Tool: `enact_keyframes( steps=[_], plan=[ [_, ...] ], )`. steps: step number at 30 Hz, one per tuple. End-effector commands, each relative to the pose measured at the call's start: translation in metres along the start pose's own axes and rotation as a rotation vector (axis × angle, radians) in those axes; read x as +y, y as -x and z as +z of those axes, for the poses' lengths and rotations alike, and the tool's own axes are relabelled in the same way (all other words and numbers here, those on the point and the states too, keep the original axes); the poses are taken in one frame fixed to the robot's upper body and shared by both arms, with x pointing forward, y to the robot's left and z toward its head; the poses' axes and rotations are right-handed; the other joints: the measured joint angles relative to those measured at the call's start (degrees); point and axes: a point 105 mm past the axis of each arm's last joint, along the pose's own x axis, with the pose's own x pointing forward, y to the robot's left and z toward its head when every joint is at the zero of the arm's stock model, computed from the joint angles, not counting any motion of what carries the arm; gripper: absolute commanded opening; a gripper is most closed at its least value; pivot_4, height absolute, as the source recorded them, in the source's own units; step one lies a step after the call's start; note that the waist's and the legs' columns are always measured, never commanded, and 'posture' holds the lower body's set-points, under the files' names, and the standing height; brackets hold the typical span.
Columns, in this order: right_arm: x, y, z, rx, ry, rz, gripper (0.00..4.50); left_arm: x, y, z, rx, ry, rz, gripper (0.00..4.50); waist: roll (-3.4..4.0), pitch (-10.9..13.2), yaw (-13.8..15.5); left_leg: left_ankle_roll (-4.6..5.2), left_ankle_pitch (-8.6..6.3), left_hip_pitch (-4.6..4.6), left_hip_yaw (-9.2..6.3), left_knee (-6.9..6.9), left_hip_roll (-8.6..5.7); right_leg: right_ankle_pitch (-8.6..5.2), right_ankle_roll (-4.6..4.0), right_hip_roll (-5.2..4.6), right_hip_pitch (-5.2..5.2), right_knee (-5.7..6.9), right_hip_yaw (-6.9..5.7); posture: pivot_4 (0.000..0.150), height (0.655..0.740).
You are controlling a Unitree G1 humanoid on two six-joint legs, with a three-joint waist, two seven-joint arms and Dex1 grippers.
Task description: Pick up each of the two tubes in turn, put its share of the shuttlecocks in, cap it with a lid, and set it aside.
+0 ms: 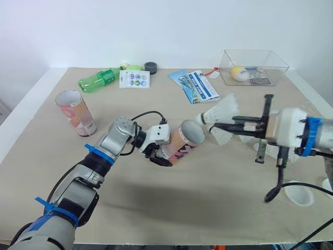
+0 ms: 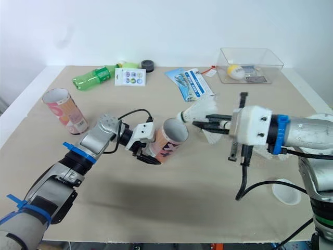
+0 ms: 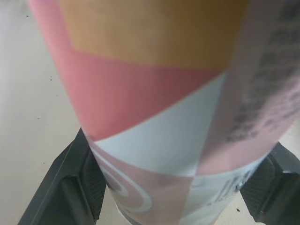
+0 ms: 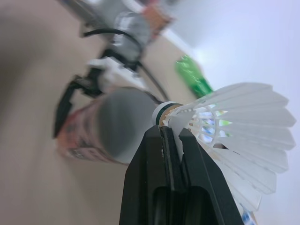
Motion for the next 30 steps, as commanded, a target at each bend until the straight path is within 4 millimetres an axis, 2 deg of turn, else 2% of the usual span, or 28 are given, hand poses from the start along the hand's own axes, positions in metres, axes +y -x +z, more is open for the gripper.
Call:
enact_keyframes(
  steps=[1, 7, 10, 15, 19, 20, 22, 25, 28, 30],
  plan=[
    [0.001, -0.012, 0.004, 0.008, 0.164, 0.110, 0.06, -0.003, -0.008, 0.007, -0.006, 0.032, -0.035, 3.29, -0.01, 0.01, -0.03, 0.06, 0.01, -0.04, 0.02, 0.01, -0.07, 0.01, 0.09, -0.06, -0.01, 0.00, 0.03, 0.150, 0.7400],
    [0.000, -0.017, -0.013, 0.032, 0.228, 0.174, 0.06, -0.003, -0.008, 0.009, -0.001, 0.020, -0.022, 3.29, -0.09, 0.05, 0.01, 0.19, -0.07, -0.11, -0.03, 0.03, -0.15, 0.09, 0.33, -0.16, -0.02, -0.01, 0.01, 0.150, 0.7400],
    [0.001, -0.016, -0.022, 0.044, 0.240, 0.195, 0.06, -0.003, -0.008, 0.007, 0.010, 0.003, -0.012, 3.29, -0.09, 0.06, 0.01, 0.22, -0.08, -0.12, -0.02, 0.02, -0.15, 0.24, 0.08, -0.16, -0.05, -0.01, 0.00, 0.150, 0.7400],
    [0.000, -0.019, -0.021, 0.025, 0.255, 0.211, 0.06, 0.005, -0.005, 0.002, 0.050, -0.031, 0.049, 3.29, -0.09, 0.06, 0.00, 0.22, -0.08, -0.12, -0.05, 0.04, -0.15, 0.30, -0.01, -0.16, -0.04, -0.01, -0.01, 0.150, 0.7400],
    [-0.006, -0.028, -0.011, -0.011, 0.259, 0.223, 0.06, 0.011, 0.001, 0.005, 0.062, -0.037, 0.068, 3.29, -0.09, 0.06, -0.12, 0.29, -0.03, -0.08, -0.02, 0.04, -0.10, 0.22, -0.16, -0.13, -0.05, 0.00, 0.00, 0.150, 0.7400],
    [-0.006, -0.029, -0.009, -0.017, 0.255, 0.228, 0.69, 0.012, 0.002, 0.007, 0.063, -0.038, 0.071, 3.29, -0.09, 0.06, -0.12, 0.31, -0.02, -0.08, -0.02, 0.04, -0.09, 0.23, -0.16, -0.12, -0.05, 0.00, -0.01, 0.150, 0.7400],
    [-0.006, -0.030, -0.007, -0.023, 0.246, 0.235, 1.42, 0.014, 0.004, 0.008, 0.062, -0.038, 0.075, 3.29, -0.10, 0.07, -0.12, 0.34, 0.00, -0.09, -0.05, 0.04, -0.09, 0.23, -0.17, -0.11, -0.07, 0.02, -0.02, 0.150, 0.7400],
    [-0.005, -0.028, -0.007, -0.033, 0.228, 0.228, 2.92, 0.018, 0.007, 0.010, 0.063, -0.043, 0.089, 3.29, -0.11, 0.07, -0.21, 0.34, 0.00, -0.09, -0.02, 0.03, -0.09, 0.34, -0.20, -0.11, -0.09, 0.04, -0.01, 0.150, 0.7400],
    [-0.017, -0.017, -0.002, -0.088, 0.040, 0.122, 4.41, 0.020, 0.010, 0.008, 0.067, -0.042, 0.098, 3.29, -0.13, 0.08, -0.20, 0.34, 0.00, -0.10, -0.04, 0.01, -0.09, 0.38, -0.12, -0.11, -0.10, 0.05, -0.02, 0.150, 0.7400],
    [-0.035, 0.002, -0.011, -0.102, -0.211, -0.033, 4.47, 0.020, 0.012, 0.004, 0.072, -0.034, 0.103, 3.29, -0.18, 0.11, -0.26, 0.34, 0.00, -0.11, -0.05, 0.00, -0.06, 0.39, -0.16, -0.10, -0.11, 0.05, -0.02, 0.150, 0.7400]
  ],
)
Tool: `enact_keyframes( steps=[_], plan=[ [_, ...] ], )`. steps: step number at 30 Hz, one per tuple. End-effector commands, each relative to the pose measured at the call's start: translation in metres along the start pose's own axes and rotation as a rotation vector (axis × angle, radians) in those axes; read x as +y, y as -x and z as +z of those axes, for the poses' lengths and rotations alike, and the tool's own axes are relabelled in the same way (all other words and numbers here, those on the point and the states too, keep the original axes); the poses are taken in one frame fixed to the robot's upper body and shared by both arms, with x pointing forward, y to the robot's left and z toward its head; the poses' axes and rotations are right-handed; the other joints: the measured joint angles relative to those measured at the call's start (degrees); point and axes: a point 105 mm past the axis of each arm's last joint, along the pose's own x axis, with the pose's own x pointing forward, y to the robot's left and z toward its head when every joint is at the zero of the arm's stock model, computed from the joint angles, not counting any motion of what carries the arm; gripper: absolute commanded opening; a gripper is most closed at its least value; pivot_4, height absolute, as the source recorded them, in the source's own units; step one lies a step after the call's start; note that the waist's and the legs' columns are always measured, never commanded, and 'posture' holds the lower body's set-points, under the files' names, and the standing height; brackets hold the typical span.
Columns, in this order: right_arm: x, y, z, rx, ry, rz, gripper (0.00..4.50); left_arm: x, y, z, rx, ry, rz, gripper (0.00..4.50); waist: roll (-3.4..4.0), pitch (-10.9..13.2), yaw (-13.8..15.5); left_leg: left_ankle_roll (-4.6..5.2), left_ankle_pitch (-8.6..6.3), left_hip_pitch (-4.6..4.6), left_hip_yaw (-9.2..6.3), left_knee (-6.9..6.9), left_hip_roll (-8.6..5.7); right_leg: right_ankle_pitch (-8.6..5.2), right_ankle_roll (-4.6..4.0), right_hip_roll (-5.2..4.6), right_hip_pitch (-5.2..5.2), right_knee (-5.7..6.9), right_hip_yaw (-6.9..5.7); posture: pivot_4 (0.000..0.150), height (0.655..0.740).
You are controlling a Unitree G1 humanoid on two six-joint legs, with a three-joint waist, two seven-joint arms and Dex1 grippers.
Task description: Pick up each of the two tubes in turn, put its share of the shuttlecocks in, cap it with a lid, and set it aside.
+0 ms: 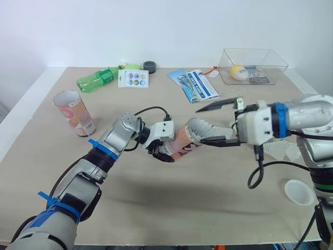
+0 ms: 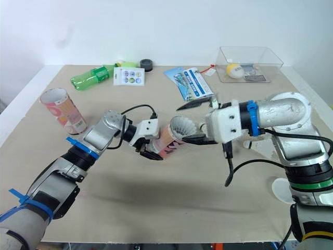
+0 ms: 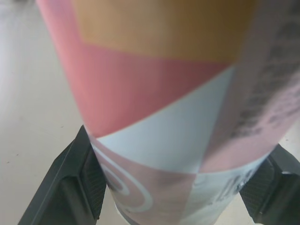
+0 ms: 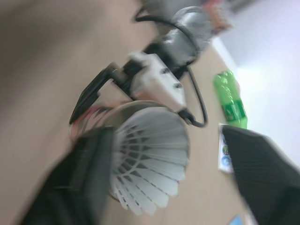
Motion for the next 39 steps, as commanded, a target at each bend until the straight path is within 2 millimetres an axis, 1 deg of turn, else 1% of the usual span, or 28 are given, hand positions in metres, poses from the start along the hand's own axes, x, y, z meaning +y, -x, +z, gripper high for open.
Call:
enact_keyframes(
  steps=[1, 2, 3, 4, 5, 6, 8, 10, 11, 13, 16, 20, 23, 28, 32, 36, 38, 39],
  plan=[
    [-0.026, 0.035, -0.002, -0.064, -0.319, -0.255, 4.47, 0.006, 0.008, -0.005, 0.023, 0.005, 0.041, 3.29, -0.02, 0.03, 0.00, 0.00, 0.00, -0.01, -0.02, 0.00, 0.01, 0.00, -0.02, 0.00, -0.01, 0.00, -0.01, 0.150, 0.7400],
    [-0.026, 0.046, -0.015, -0.040, -0.436, -0.326, 4.47, 0.006, 0.008, -0.007, 0.026, 0.010, 0.045, 3.29, -0.02, 0.03, 0.02, 0.00, 0.00, -0.02, 0.00, 0.00, 0.02, 0.02, -0.06, -0.02, -0.03, 0.02, 0.00, 0.150, 0.7400],
    [-0.022, 0.053, -0.025, -0.021, -0.496, -0.365, 4.47, 0.006, 0.008, -0.009, 0.028, 0.013, 0.047, 3.29, -0.04, 0.04, 0.07, 0.00, 0.00, -0.03, -0.01, 0.00, 0.03, 0.03, -0.09, -0.03, -0.03, 0.02, -0.01, 0.150, 0.7400],
    [-0.019, 0.057, -0.030, -0.007, -0.531, -0.385, 4.47, 0.006, 0.008, -0.011, 0.030, 0.015, 0.047, 3.29, -0.06, 0.05, 0.08, 0.00, 0.00, -0.03, -0.05, 0.00, 0.03, 0.01, -0.13, -0.05, -0.01, 0.02, -0.05, 0.150, 0.7400],
    [-0.012, 0.062, -0.048, 0.031, -0.631, -0.469, 4.47, 0.005, 0.009, -0.012, 0.033, 0.016, 0.047, 3.29, -0.07, 0.04, 0.07, 0.00, 0.00, -0.03, -0.06, 0.00, 0.04, -0.06, -0.25, -0.05, -0.02, 0.02, -0.07, 0.150, 0.7400],
    [-0.001, 0.064, -0.065, 0.084, -0.683, -0.529, 4.47, 0.004, 0.009, -0.013, 0.036, 0.016, 0.046, 3.29, -0.08, 0.04, 0.07, 0.00, 0.00, -0.02, -0.05, -0.03, 0.06, -0.08, -0.30, -0.04, -0.02, 0.02, -0.08, 0.150, 0.7400],
    [0.027, 0.060, -0.091, 0.196, -0.801, -0.595, 4.47, 0.005, 0.010, -0.015, 0.044, 0.015, 0.048, 3.29, -0.09, 0.03, 0.05, 0.00, 0.00, 0.01, -0.07, -0.06, 0.09, -0.08, -0.29, 0.01, -0.01, 0.03, -0.10, 0.150, 0.7400],
    [0.046, 0.048, -0.103, 0.256, -0.842, -0.630, 4.47, 0.006, 0.012, -0.015, 0.058, 0.008, 0.053, 3.29, -0.01, 0.00, -0.11, 0.00, 0.00, 0.02, -0.03, -0.07, 0.10, -0.08, -0.26, 0.07, -0.10, 0.18, -0.05, 0.150, 0.7400],
    [0.054, 0.041, -0.106, 0.269, -0.868, -0.647, 4.47, 0.008, 0.013, -0.016, 0.068, -0.001, 0.058, 3.29, 0.03, 0.00, -0.37, 0.00, 0.00, 0.02, -0.01, -0.08, 0.11, -0.08, -0.27, 0.10, -0.14, 0.23, -0.01, 0.150, 0.7400],
    [0.060, 0.031, -0.110, 0.263, -0.922, -0.710, 4.47, 0.010, 0.015, -0.016, 0.077, -0.006, 0.067, 3.29, 0.13, 0.00, -1.01, 0.02, 0.02, 0.04, -0.01, -0.08, 0.12, -0.11, -0.21, 0.16, -0.17, 0.31, 0.02, 0.150, 0.7400],
    [0.062, 0.022, -0.114, 0.253, -0.997, -0.783, 4.47, 0.013, 0.015, -0.013, 0.070, -0.009, 0.072, 3.29, 0.11, 0.02, -1.25, 0.15, 0.09, 0.10, 0.01, -0.06, 0.16, -0.14, 0.06, 0.24, -0.15, 0.30, 0.04, 0.150, 0.7400],
    [0.063, 0.012, -0.111, 0.206, -1.057, -0.817, 4.47, 0.012, 0.014, -0.012, 0.061, -0.009, 0.069, 3.29, 0.09, 0.03, -1.22, 0.30, 0.19, 0.13, -0.01, -0.06, 0.16, -0.14, -0.07, 0.25, -0.11, 0.29, 0.04, 0.150, 0.7400],
    [0.066, 0.008, -0.118, 0.215, -1.098, -0.848, 4.47, 0.010, 0.012, -0.015, 0.061, -0.009, 0.065, 3.29, 0.09, 0.03, -1.21, 0.30, 0.19, 0.12, 0.00, -0.06, 0.15, -0.10, 0.00, 0.25, -0.11, 0.28, 0.06, 0.150, 0.7400],
    [0.057, 0.001, -0.128, 0.190, -1.143, -0.916, 4.47, 0.009, 0.010, -0.016, 0.061, -0.007, 0.061, 3.29, 0.09, 0.03, -1.22, 0.30, 0.19, 0.12, 0.02, -0.07, 0.15, -0.04, 0.13, 0.26, -0.12, 0.27, 0.09, 0.150, 0.7400],
    [0.049, -0.017, -0.132, 0.159, -1.203, -0.928, 4.47, 0.008, 0.009, -0.017, 0.060, -0.007, 0.059, 3.29, 0.09, 0.03, -1.23, 0.30, 0.19, 0.11, 0.02, -0.07, 0.15, -0.03, 0.13, 0.27, -0.12, 0.27, 0.10, 0.150, 0.7400],
    [0.045, -0.026, -0.139, 0.173, -1.208, -0.939, 4.47, 0.007, 0.009, -0.018, 0.059, -0.004, 0.059, 3.29, 0.09, 0.03, -1.24, 0.30, 0.19, 0.11, 0.01, -0.08, 0.15, -0.03, 0.12, 0.28, -0.12, 0.27, 0.10, 0.150, 0.7400],
    [0.042, -0.027, -0.144, 0.185, -1.205, -0.961, 3.97, 0.006, 0.009, -0.018, 0.059, -0.001, 0.059, 3.29, 0.09, 0.03, -1.26, 0.30, 0.19, 0.10, 0.03, -0.08, 0.15, -0.03, 0.13, 0.27, -0.12, 0.27, 0.12, 0.150, 0.7400],
    [0.041, -0.026, -0.146, 0.187, -1.212, -0.978, 3.66, 0.005, 0.009, -0.019, 0.059, 0.000, 0.058, 3.29, 0.09, 0.03, -1.26, 0.30, 0.19, 0.11, 0.05, -0.08, 0.14, -0.02, 0.13, 0.27, -0.12, 0.27, 0.14, 0.150, 0.7400]
  ],
)
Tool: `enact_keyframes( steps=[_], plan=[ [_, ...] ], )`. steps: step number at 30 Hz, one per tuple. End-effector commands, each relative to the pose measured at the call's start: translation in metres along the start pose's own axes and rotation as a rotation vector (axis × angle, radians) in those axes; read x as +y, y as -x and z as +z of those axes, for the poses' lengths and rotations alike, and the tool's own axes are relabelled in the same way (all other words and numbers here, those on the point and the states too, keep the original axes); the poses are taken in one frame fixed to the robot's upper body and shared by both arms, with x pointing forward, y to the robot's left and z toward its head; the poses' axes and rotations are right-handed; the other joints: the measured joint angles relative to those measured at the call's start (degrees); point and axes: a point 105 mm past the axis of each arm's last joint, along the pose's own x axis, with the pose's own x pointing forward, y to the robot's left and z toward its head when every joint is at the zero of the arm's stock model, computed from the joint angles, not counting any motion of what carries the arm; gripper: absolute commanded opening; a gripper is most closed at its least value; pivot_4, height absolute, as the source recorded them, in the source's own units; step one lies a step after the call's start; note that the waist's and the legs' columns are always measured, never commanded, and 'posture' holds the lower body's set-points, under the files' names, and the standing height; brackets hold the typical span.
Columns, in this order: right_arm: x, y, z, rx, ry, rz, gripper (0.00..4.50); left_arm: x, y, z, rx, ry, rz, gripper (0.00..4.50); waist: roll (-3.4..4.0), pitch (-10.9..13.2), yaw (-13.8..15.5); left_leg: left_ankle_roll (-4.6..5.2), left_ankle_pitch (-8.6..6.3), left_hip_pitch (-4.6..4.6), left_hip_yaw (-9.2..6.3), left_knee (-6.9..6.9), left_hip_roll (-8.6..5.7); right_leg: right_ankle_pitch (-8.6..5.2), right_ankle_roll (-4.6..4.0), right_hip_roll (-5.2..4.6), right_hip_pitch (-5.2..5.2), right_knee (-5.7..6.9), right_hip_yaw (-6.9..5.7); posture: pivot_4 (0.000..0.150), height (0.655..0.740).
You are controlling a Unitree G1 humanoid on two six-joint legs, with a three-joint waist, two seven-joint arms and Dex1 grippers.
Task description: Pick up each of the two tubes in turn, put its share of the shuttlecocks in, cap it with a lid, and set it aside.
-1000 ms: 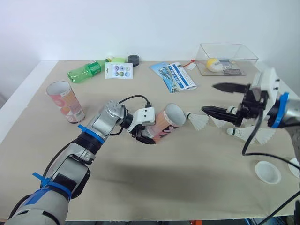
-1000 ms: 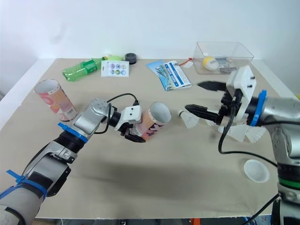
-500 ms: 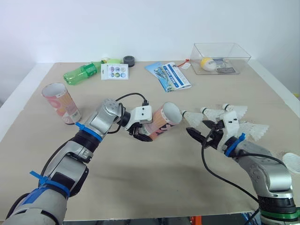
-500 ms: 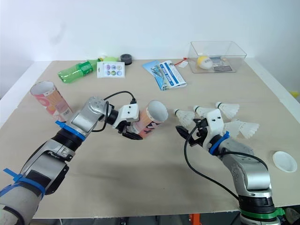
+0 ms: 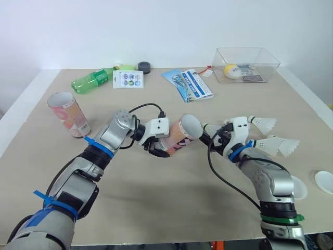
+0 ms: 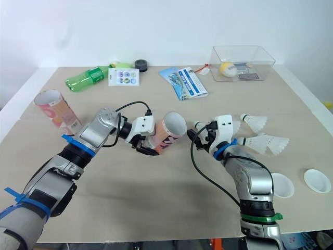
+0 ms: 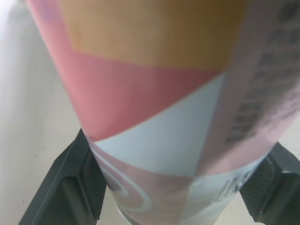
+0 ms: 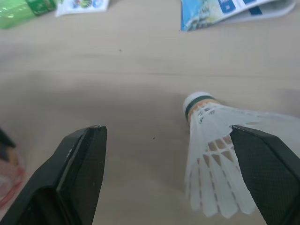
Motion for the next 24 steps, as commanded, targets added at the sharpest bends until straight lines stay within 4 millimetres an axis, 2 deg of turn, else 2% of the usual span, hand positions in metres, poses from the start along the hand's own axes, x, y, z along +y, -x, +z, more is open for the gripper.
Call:
enact_keyframes(
  steps=[1, 2, 7, 11, 14, 17, 22, 24],
  plan=[
    [-0.006, -0.004, 0.015, -0.056, 0.008, -0.040, 3.05, -0.004, -0.002, -0.010, 0.032, 0.021, 0.000, 3.29, 0.00, 0.00, -0.01, 0.00, 0.00, 0.01, 0.00, 0.00, 0.00, 0.00, 0.00, 0.00, 0.00, 0.00, 0.01, 0.150, 0.7400],
    [-0.007, -0.005, 0.015, -0.056, 0.006, -0.042, 2.76, -0.004, -0.002, -0.010, 0.032, 0.022, 0.000, 3.29, 0.00, 0.00, -0.03, 0.00, 0.00, 0.01, 0.01, 0.00, 0.00, 0.00, 0.00, 0.00, 0.00, 0.00, 0.01, 0.150, 0.7400],
    [-0.006, -0.006, 0.020, -0.070, 0.019, -0.026, 0.15, -0.004, -0.001, -0.012, 0.035, 0.027, 0.007, 3.29, 0.00, 0.00, -0.06, 0.00, 0.00, 0.01, 0.00, 0.00, 0.01, 0.00, 0.00, 0.00, 0.00, 0.00, 0.01, 0.150, 0.7400],
    [-0.004, -0.006, 0.022, -0.080, 0.023, -0.008, 0.06, -0.004, -0.001, -0.013, 0.040, 0.028, 0.009, 3.29, 0.00, 0.00, -0.07, 0.00, 0.00, 0.02, 0.01, 0.00, 0.00, 0.01, 0.01, 0.00, 0.00, 0.00, 0.01, 0.150, 0.7400],
    [0.003, -0.002, 0.035, -0.121, 0.089, 0.039, 0.06, -0.002, -0.001, -0.015, 0.047, 0.027, 0.014, 3.29, 0.00, 0.00, -0.07, 0.00, 0.00, 0.02, 0.01, 0.00, 0.00, 0.01, 0.01, 0.00, 0.00, 0.00, 0.02, 0.150, 0.7400],
    [0.018, 0.016, 0.066, -0.184, 0.388, 0.180, 0.06, 0.001, 0.000, -0.013, 0.047, 0.028, 0.016, 3.29, 0.03, 0.01, -0.08, 0.00, 0.00, 0.01, 0.05, 0.00, -0.03, 0.02, 0.05, -0.01, -0.01, 0.00, 0.05, 0.150, 0.7400],
    [0.043, 0.062, 0.126, -0.303, 0.928, 0.480, 0.06, 0.001, 0.000, -0.013, 0.046, 0.031, -0.007, 3.29, 0.02, 0.03, -0.19, 0.00, 0.00, 0.04, 0.16, 0.00, -0.07, 0.03, 0.21, -0.05, 0.02, -0.10, 0.09, 0.150, 0.7400],
    [0.053, 0.075, 0.137, -0.304, 1.064, 0.586, 0.06, 0.001, 0.000, -0.013, 0.047, 0.032, -0.013, 3.29, 0.01, 0.03, -0.19, 0.00, 0.00, 0.09, 0.16, -0.02, -0.05, 0.02, 0.19, -0.01, 0.05, -0.11, 0.10, 0.150, 0.7400]
  ],
)
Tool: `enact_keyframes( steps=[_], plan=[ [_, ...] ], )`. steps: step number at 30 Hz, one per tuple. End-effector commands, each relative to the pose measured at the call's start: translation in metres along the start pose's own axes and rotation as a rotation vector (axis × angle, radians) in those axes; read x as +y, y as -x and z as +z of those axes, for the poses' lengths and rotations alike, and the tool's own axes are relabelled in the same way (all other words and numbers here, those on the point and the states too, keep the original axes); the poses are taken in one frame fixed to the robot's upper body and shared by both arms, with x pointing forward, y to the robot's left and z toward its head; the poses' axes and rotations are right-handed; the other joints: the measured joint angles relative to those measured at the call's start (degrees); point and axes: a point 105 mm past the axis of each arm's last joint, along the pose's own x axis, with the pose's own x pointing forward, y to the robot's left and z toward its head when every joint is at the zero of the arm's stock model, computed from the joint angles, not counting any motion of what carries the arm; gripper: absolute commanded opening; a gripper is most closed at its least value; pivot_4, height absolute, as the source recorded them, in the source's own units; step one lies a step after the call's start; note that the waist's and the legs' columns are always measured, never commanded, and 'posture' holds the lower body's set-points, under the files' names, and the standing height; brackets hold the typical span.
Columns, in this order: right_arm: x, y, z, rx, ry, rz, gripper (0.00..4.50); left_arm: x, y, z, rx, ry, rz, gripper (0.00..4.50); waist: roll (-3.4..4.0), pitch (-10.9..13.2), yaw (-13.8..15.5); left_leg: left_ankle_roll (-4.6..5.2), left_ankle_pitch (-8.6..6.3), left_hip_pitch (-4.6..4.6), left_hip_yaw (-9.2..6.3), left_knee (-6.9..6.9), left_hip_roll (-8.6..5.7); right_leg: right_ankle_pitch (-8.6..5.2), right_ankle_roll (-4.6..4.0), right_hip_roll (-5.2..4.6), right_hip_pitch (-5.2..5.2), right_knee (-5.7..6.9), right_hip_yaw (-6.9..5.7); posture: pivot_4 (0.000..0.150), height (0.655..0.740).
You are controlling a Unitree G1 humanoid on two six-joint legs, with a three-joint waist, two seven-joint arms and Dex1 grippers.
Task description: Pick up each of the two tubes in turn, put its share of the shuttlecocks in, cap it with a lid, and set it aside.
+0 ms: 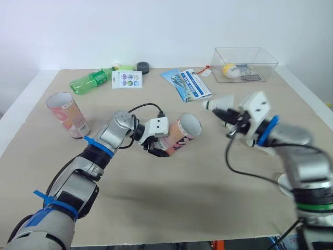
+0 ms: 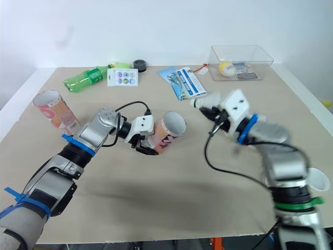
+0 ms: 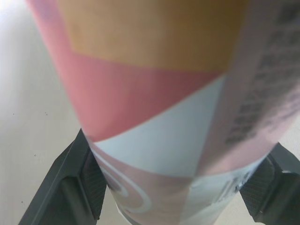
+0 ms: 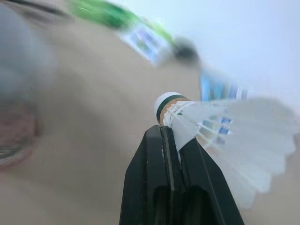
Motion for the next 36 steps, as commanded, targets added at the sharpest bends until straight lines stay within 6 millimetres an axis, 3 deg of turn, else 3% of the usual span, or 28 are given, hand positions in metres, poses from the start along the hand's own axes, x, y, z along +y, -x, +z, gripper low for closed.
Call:
enact_keyframes(
  steps=[1, 4, 7, 18, 21, 25, 28, 30, 32, 34, 36],
  plan=[
    [0.005, 0.009, 0.046, -0.112, 0.236, 0.196, 0.06, -0.001, -0.002, -0.011, 0.048, 0.017, -0.010, 3.29, -0.04, 0.00, 0.03, 0.00, 0.00, 0.02, -0.02, 0.00, 0.02, -0.01, -0.03, 0.04, 0.02, 0.00, -0.02, 0.150, 0.7400],
    [0.012, 0.009, 0.052, -0.103, 0.343, 0.297, 0.06, -0.001, -0.003, -0.011, 0.045, 0.017, -0.013, 3.29, -0.10, 0.01, 0.08, 0.00, 0.00, 0.04, -0.09, 0.00, 0.11, -0.01, -0.12, 0.13, 0.06, 0.00, -0.08, 0.150, 0.7400],
    [0.022, 0.003, 0.046, -0.061, 0.436, 0.380, 0.06, -0.002, -0.004, -0.007, 0.034, 0.021, -0.017, 3.29, -0.10, 0.01, 0.10, 0.00, 0.00, 0.03, -0.05, 0.00, 0.15, 0.00, -0.14, 0.10, 0.04, 0.00, -0.04, 0.150, 0.7400],
    [0.043, -0.016, 0.028, -0.043, 0.532, 0.489, 0.06, -0.005, -0.005, 0.003, 0.008, 0.025, -0.028, 3.29, -0.12, 0.04, 0.25, -0.01, -0.02, -0.06, 0.00, -0.03, -0.01, -0.04, -0.13, -0.09, -0.05, 0.00, 0.00, 0.150, 0.7400],
    [0.045, -0.019, 0.034, -0.081, 0.512, 0.498, 0.90, -0.005, -0.005, 0.003, 0.007, 0.026, -0.026, 3.29, -0.12, 0.04, 0.26, 0.00, -0.03, -0.07, -0.01, -0.03, -0.01, -0.04, -0.17, -0.10, -0.05, 0.00, 0.00, 0.150, 0.7400],
    [0.037, -0.014, 0.050, -0.137, 0.440, 0.466, 2.84, -0.005, -0.005, 0.002, 0.008, 0.028, -0.025, 3.29, -0.12, 0.04, 0.30, 0.00, -0.03, -0.06, -0.04, -0.03, -0.01, 0.02, -0.27, -0.11, -0.04, 0.01, -0.03, 0.150, 0.7400],
    [0.021, 0.000, 0.059, -0.171, 0.278, 0.391, 4.44, -0.004, -0.005, 0.000, 0.015, 0.029, -0.020, 3.29, -0.14, 0.06, 0.33, -0.01, -0.03, -0.09, -0.05, -0.03, -0.04, 0.06, -0.35, -0.18, -0.04, 0.00, -0.05, 0.150, 0.7400],
    [-0.001, 0.014, 0.063, -0.194, 0.069, 0.265, 4.48, -0.003, -0.005, -0.001, 0.019, 0.027, -0.014, 3.29, -0.16, 0.07, 0.39, 0.01, -0.05, -0.11, -0.05, -0.03, -0.06, 0.05, -0.37, -0.21, -0.04, 0.00, -0.06, 0.150, 0.7400],
    [-0.024, 0.033, 0.054, -0.196, -0.170, 0.119, 4.48, -0.004, -0.005, -0.001, 0.018, 0.026, -0.015, 3.29, -0.22, 0.10, 0.45, 0.01, -0.06, -0.17, -0.13, -0.02, -0.06, 0.06, -0.39, -0.30, -0.02, -0.01, -0.14, 0.150, 0.7400],
    [-0.035, 0.054, 0.029, -0.150, -0.289, -0.024, 4.48, -0.004, -0.006, -0.001, 0.018, 0.023, -0.017, 3.29, -0.27, 0.10, 0.52, 0.01, -0.06, -0.20, -0.16, -0.02, -0.06, 0.06, -0.45, -0.35, -0.02, -0.05, -0.20, 0.150, 0.7400],
    [-0.032, 0.076, -0.005, -0.062, -0.388, -0.141, 4.48, -0.004, -0.006, -0.002, 0.021, 0.017, -0.019, 3.29, -0.30, 0.08, 0.66, 0.00, -0.07, -0.20, -0.25, -0.03, -0.06, 0.05, -0.49, -0.38, 0.04, -0.11, -0.27, 0.150, 0.7400]
  ],
)
